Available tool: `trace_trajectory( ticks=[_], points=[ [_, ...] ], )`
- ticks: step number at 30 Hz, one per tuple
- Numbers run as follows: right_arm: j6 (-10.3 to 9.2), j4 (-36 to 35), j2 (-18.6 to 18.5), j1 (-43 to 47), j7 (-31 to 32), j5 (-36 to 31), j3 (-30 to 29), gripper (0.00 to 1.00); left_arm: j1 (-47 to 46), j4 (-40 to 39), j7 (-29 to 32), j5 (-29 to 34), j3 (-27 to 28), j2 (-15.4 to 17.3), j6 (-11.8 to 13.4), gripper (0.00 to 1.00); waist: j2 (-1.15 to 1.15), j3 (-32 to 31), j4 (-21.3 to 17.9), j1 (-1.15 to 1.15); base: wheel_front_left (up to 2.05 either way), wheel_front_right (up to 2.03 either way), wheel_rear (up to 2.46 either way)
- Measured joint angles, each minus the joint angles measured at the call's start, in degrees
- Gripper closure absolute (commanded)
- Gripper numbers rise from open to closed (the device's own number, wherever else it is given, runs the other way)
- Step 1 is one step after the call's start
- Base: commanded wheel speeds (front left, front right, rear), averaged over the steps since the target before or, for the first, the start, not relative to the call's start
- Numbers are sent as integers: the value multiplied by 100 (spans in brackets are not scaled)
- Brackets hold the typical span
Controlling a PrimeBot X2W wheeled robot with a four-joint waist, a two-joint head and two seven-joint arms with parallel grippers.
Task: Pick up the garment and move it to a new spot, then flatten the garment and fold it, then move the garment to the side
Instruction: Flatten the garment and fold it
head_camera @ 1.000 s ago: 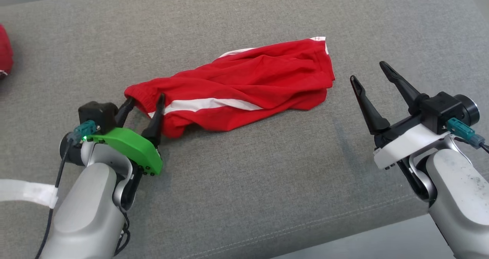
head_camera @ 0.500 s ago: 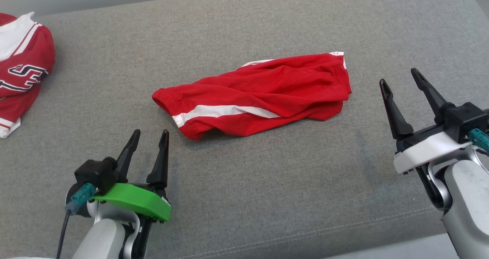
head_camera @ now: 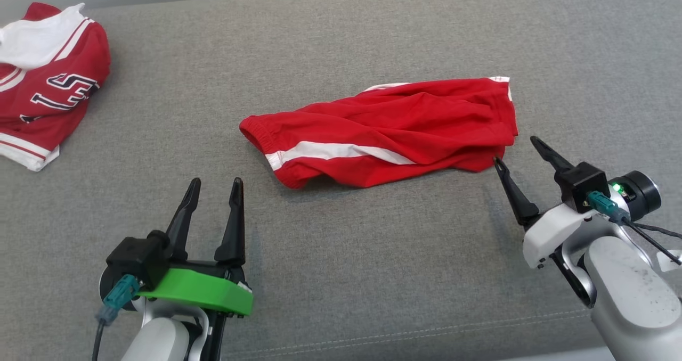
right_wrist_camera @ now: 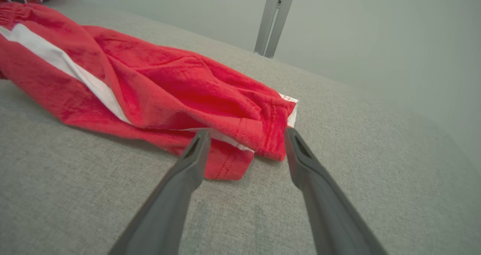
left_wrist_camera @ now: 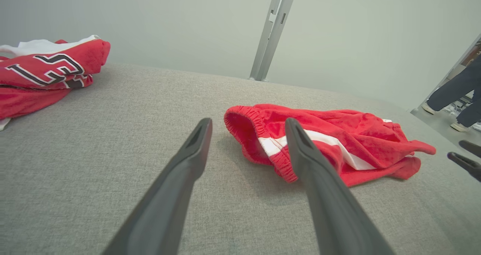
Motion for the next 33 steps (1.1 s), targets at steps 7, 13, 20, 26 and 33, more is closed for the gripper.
trace_trajectory(
  ticks=[7,13,20,26,33],
  points=[
    [0,1039,84,-367,82,599,583,0,108,-271,-43,104,-47,-43,86,0,0,43,318,0,0,0,0],
    [0,1533,30,-927,-37,842,946,0,141,-447,-51,123,-48,-42,118,0,0,67,566,0,0,0,0],
    [0,2270,-152,-1686,-77,1055,1257,0,148,-534,-67,122,-65,-73,120,0,0,145,877,0,0,0,0],
    [0,3040,-229,-2149,-12,1202,1503,2,148,-537,-86,120,-63,-123,118,0,0,236,1138,0,0,0,0],
    [0,3483,-194,-2455,-25,1361,1733,0,148,-524,-92,119,-8,-124,119,0,0,312,1269,0,0,0,0]
  ],
)
